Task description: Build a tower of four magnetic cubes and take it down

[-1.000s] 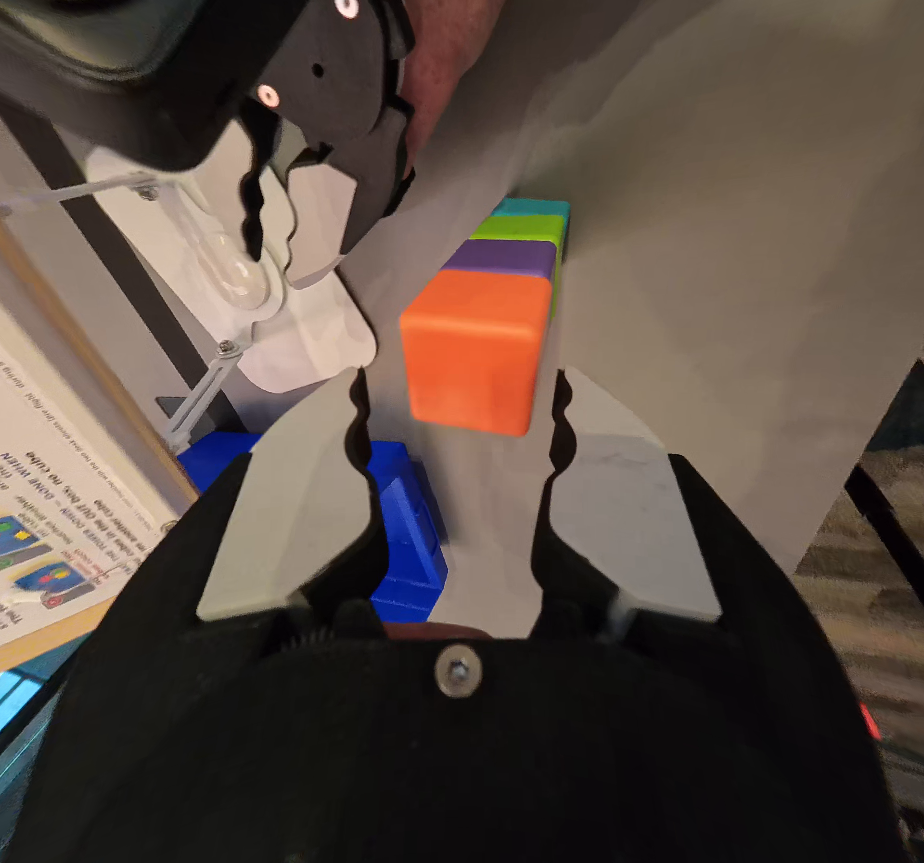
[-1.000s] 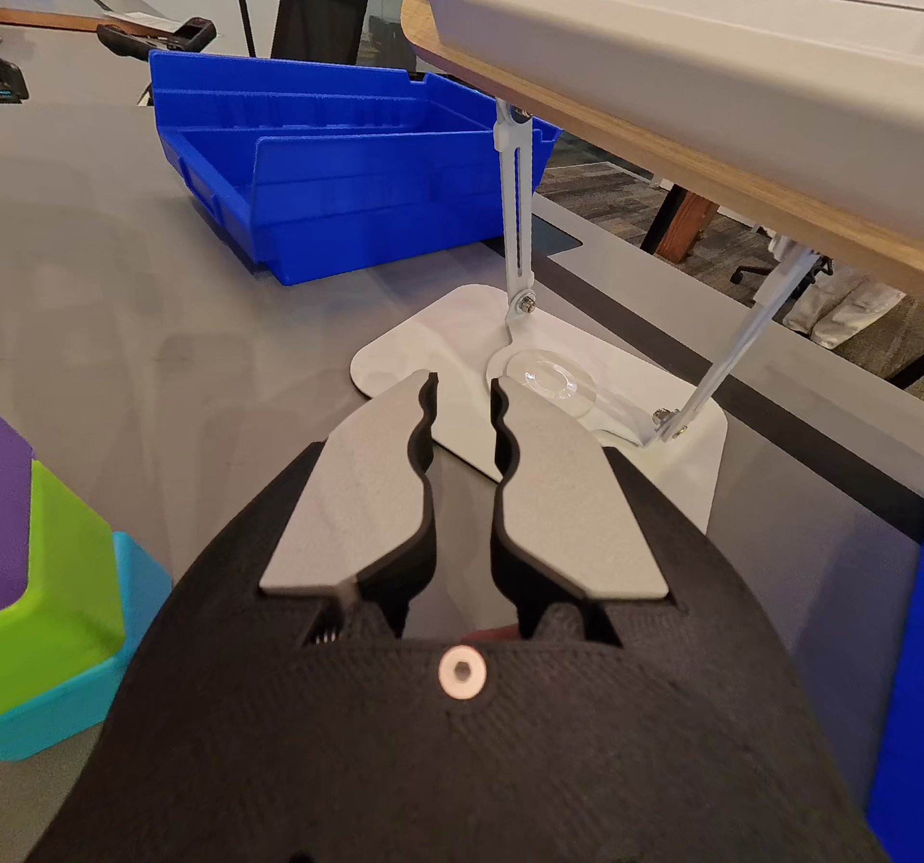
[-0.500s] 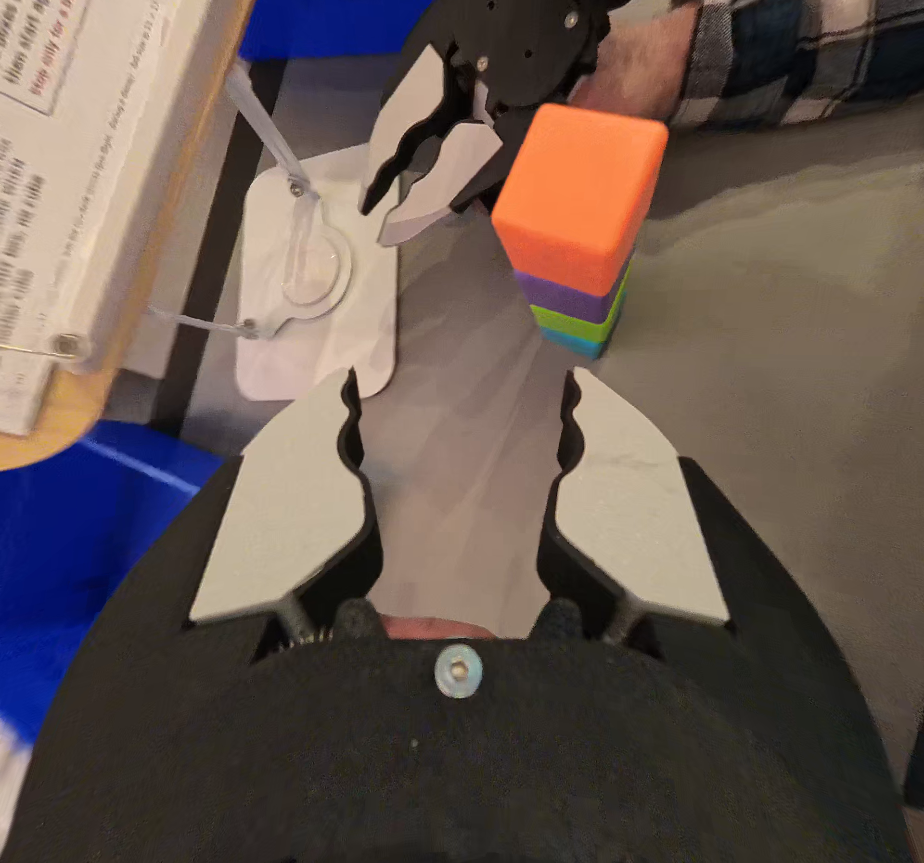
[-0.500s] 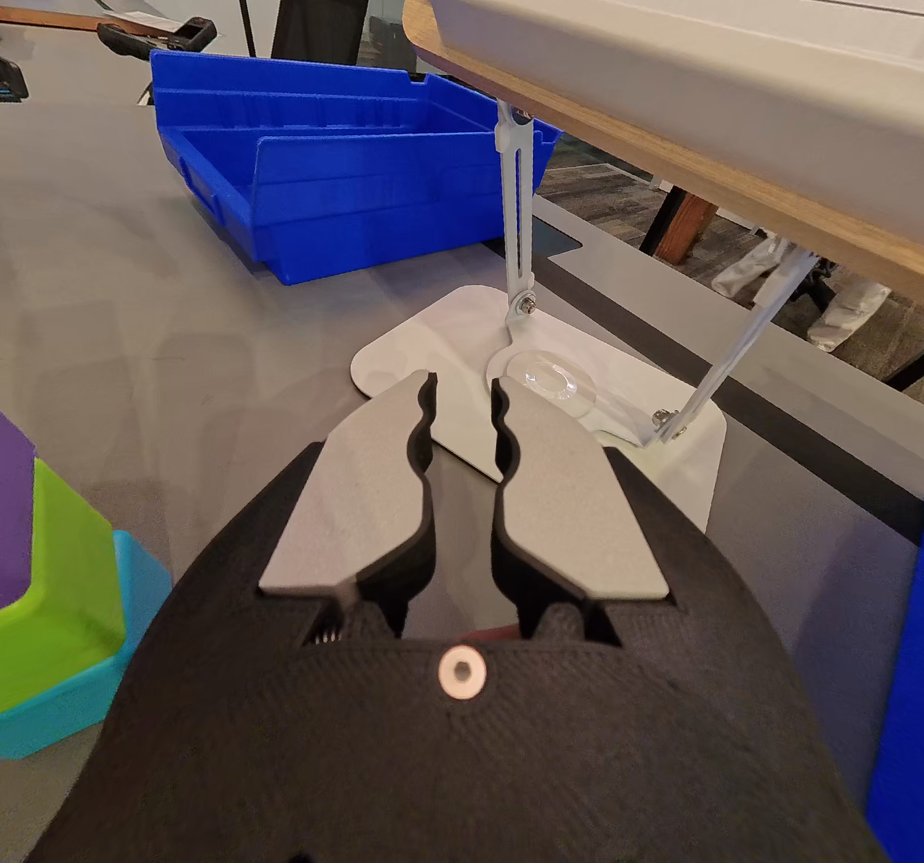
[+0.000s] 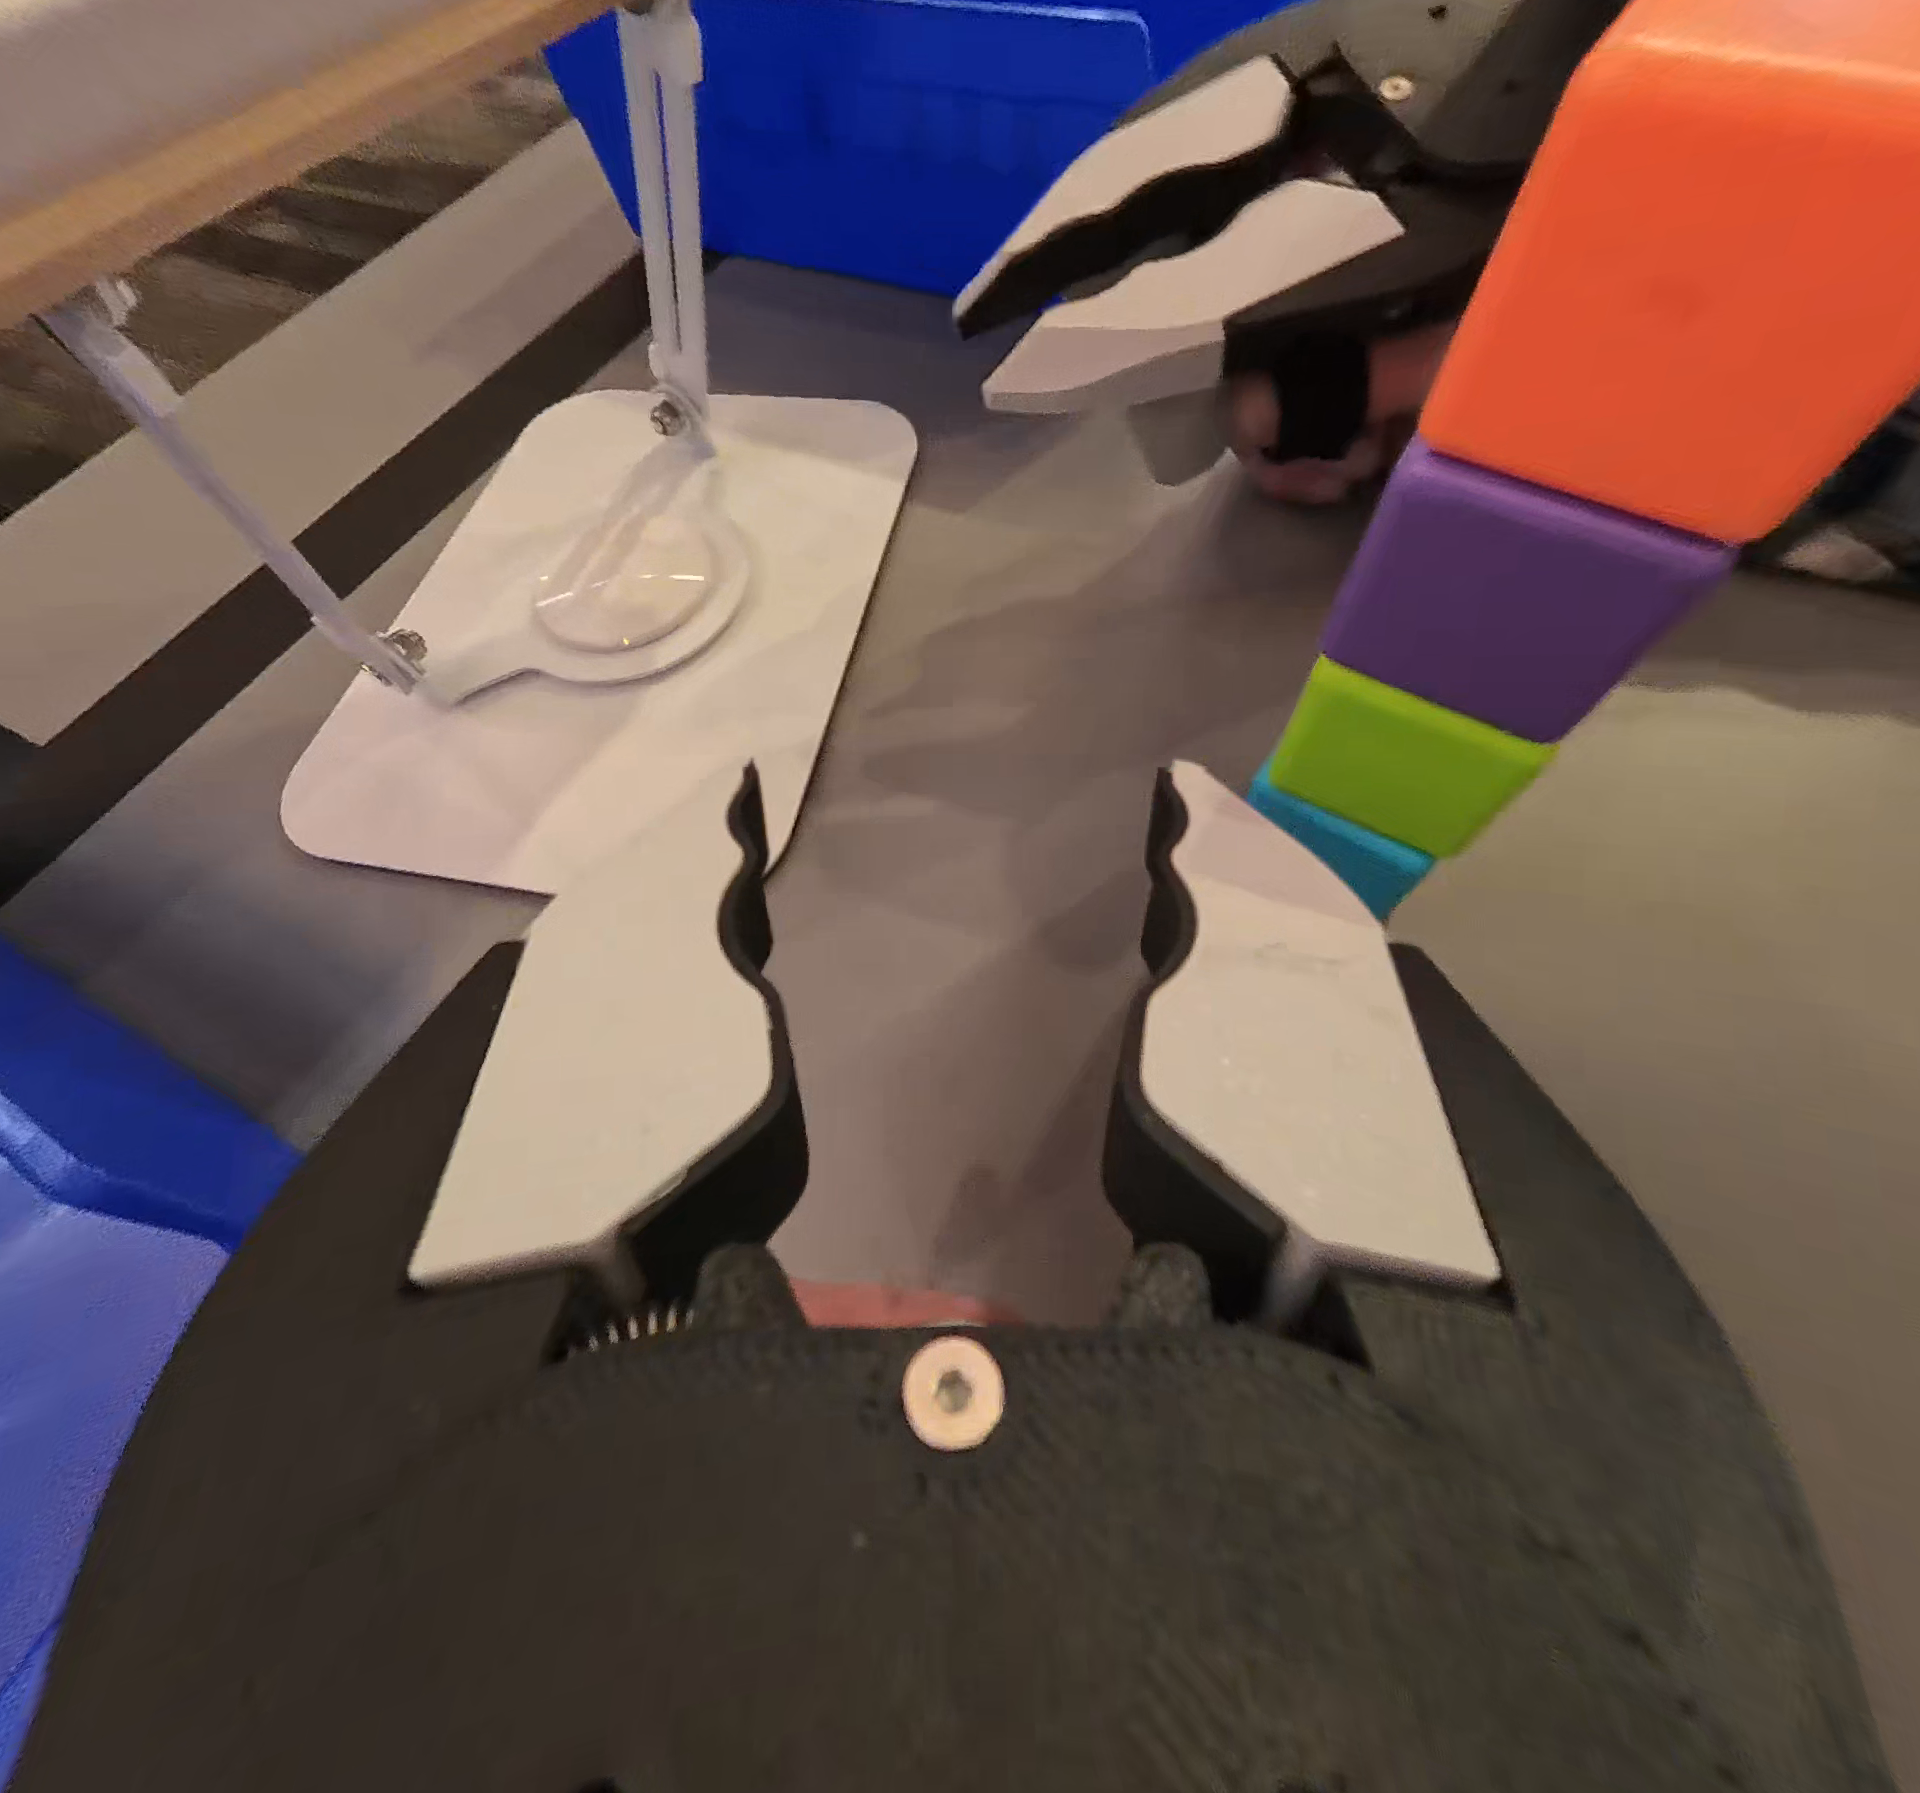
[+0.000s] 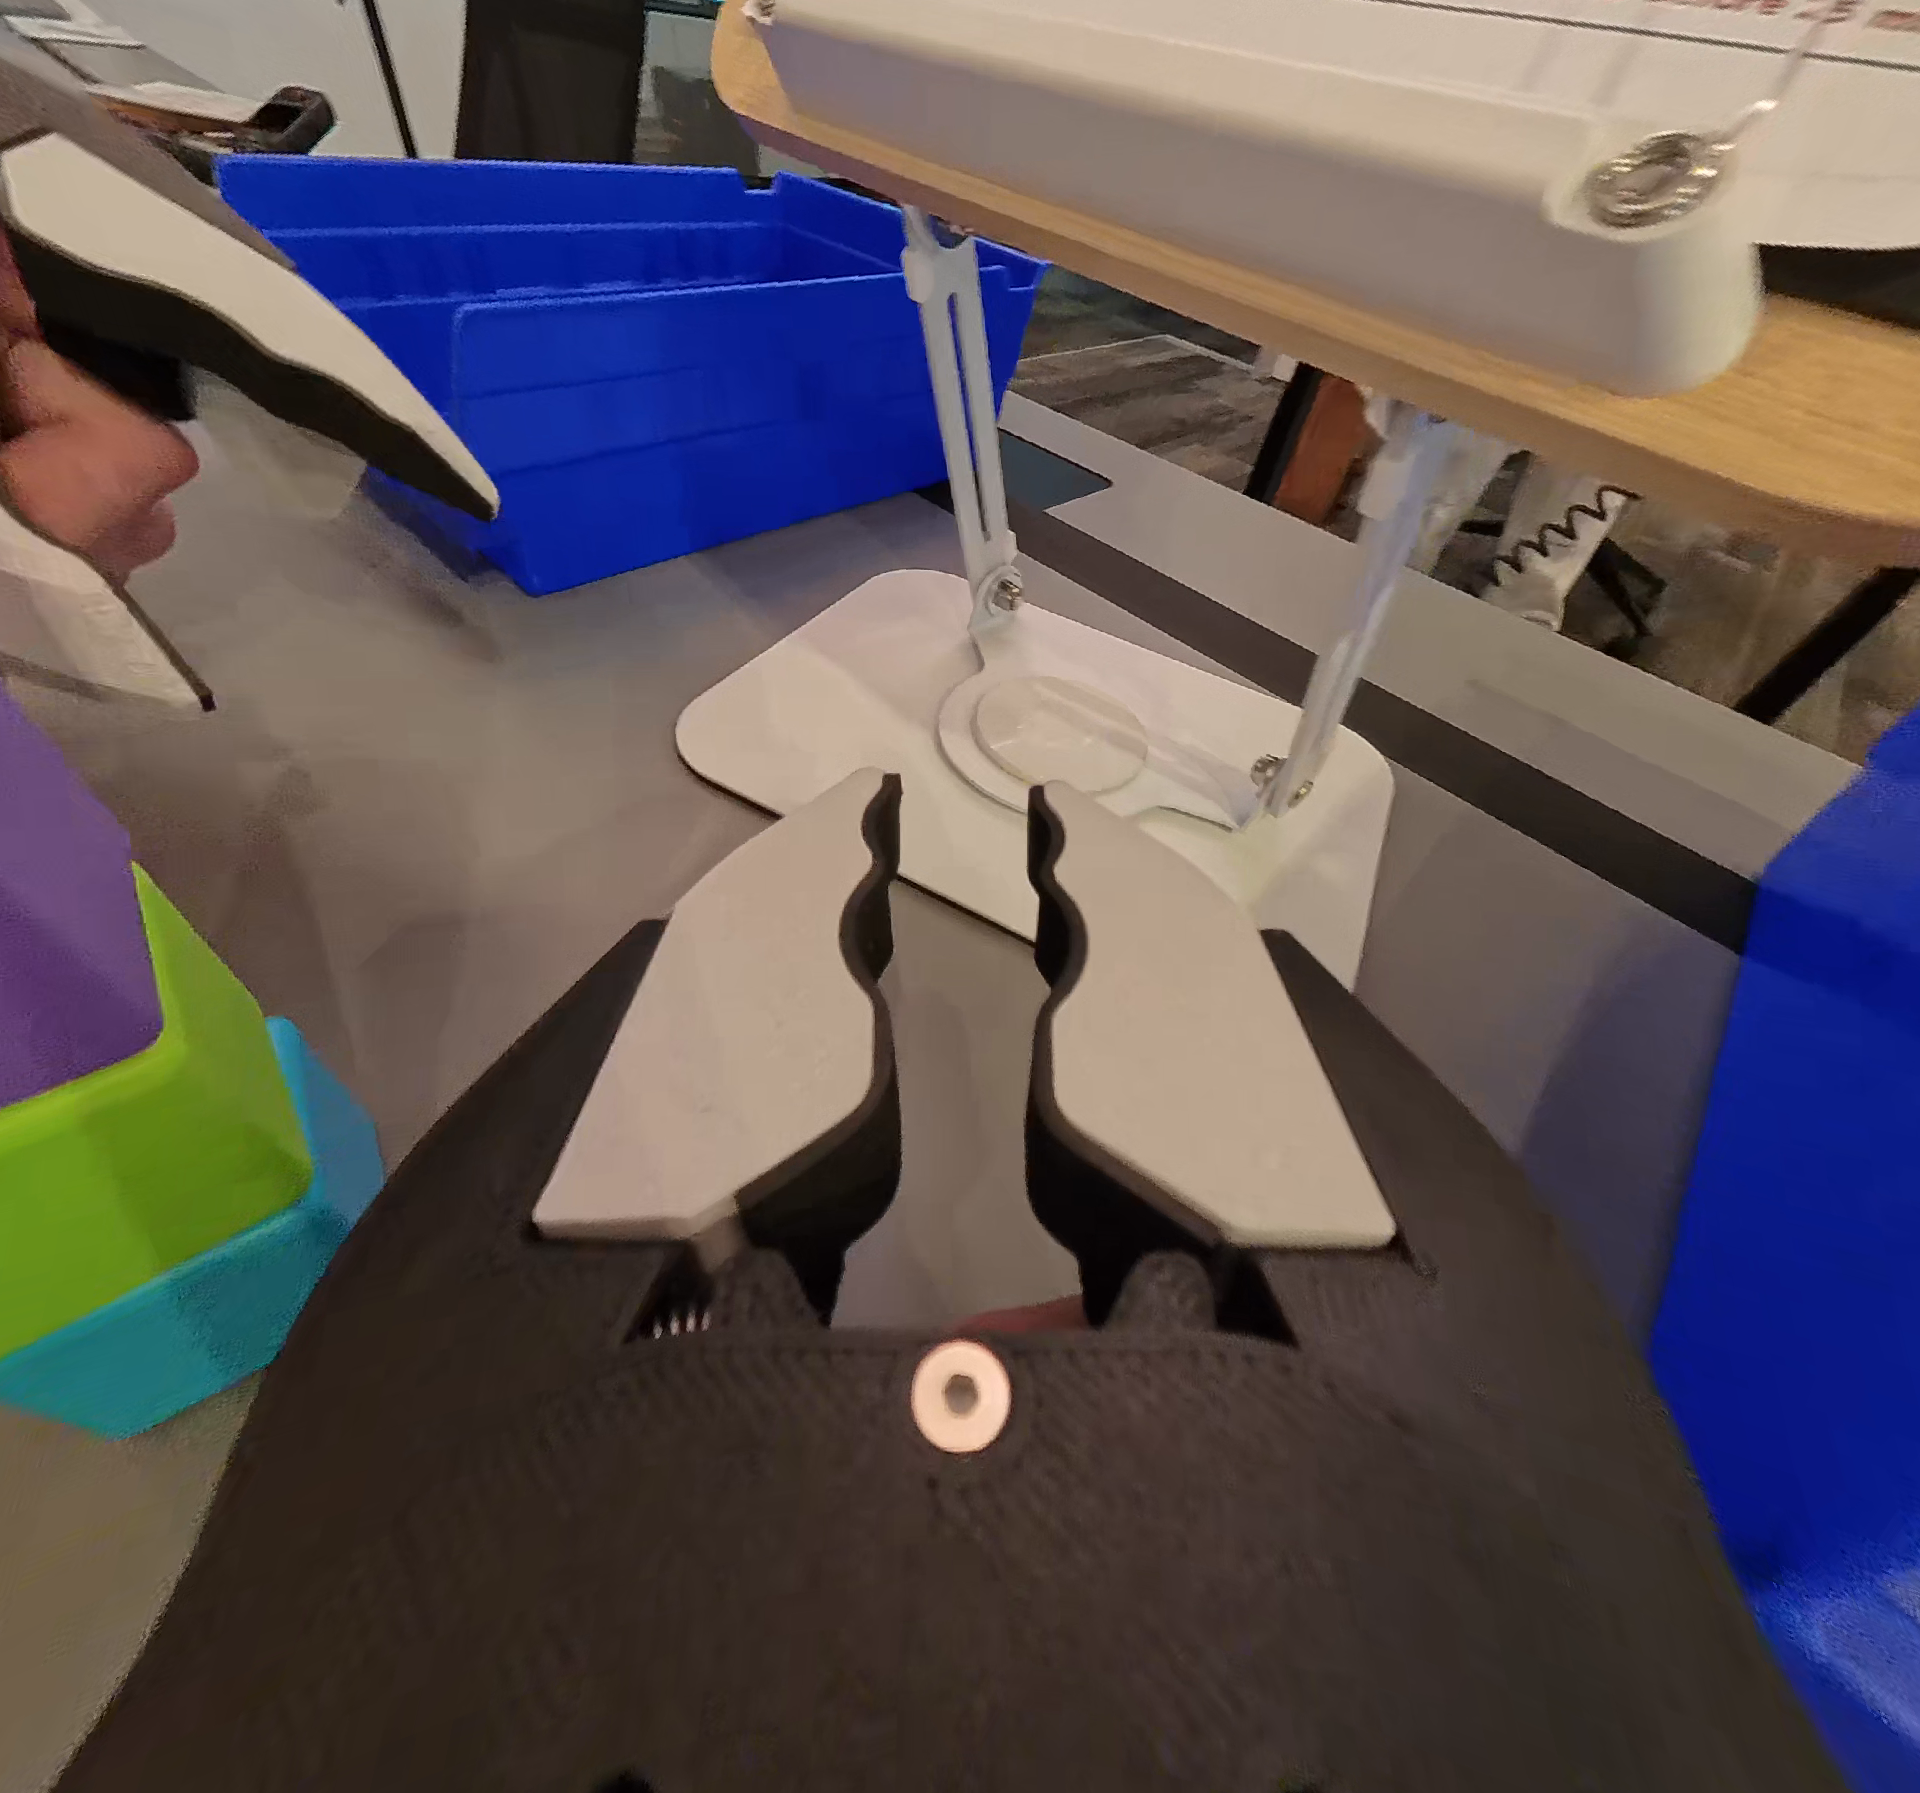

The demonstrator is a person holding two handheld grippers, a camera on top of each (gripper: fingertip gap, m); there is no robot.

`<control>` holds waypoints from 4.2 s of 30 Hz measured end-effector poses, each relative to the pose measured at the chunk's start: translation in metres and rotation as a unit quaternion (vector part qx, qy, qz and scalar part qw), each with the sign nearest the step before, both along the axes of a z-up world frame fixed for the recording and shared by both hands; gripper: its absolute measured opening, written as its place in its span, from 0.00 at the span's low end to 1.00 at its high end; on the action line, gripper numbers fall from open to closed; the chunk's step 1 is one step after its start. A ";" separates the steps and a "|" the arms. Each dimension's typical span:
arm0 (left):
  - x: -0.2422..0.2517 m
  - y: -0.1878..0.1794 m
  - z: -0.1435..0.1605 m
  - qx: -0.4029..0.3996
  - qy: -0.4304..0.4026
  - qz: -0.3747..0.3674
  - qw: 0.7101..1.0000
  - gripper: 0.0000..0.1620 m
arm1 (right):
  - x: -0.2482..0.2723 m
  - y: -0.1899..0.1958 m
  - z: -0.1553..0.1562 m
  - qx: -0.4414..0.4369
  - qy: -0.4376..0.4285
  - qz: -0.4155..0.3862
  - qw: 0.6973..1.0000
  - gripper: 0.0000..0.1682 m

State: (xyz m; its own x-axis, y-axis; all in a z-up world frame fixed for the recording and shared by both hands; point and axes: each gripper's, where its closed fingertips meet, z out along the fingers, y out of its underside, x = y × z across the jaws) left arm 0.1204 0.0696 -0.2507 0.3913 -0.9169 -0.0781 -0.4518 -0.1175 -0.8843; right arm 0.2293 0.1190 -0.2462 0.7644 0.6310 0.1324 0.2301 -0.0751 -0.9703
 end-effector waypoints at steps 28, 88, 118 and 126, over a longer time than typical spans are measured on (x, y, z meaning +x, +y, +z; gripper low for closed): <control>-0.059 0.045 0.004 0.139 -0.020 0.339 0.930 0.02 | 0.039 -0.014 0.003 0.014 -0.006 -0.163 0.986 0.19; 0.067 -0.076 0.025 0.002 -0.214 -0.202 0.956 0.30 | 0.038 -0.020 0.004 -0.003 0.023 -0.130 0.991 0.13; 0.066 -0.075 0.024 0.011 -0.204 -0.197 0.959 0.30 | -0.061 -0.122 0.049 -0.234 -0.385 0.247 0.858 0.30; 0.067 -0.075 0.024 0.010 -0.198 -0.195 0.961 0.30 | -0.057 -0.110 0.113 -0.200 -0.257 0.243 0.914 0.30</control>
State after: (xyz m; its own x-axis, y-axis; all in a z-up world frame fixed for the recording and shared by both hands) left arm 0.1874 -0.0050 -0.2268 0.0212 -0.9997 -0.0127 -0.0863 0.0108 -0.9962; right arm 0.1723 0.0089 -0.1335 0.2832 0.9558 0.0794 0.7482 -0.1683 -0.6418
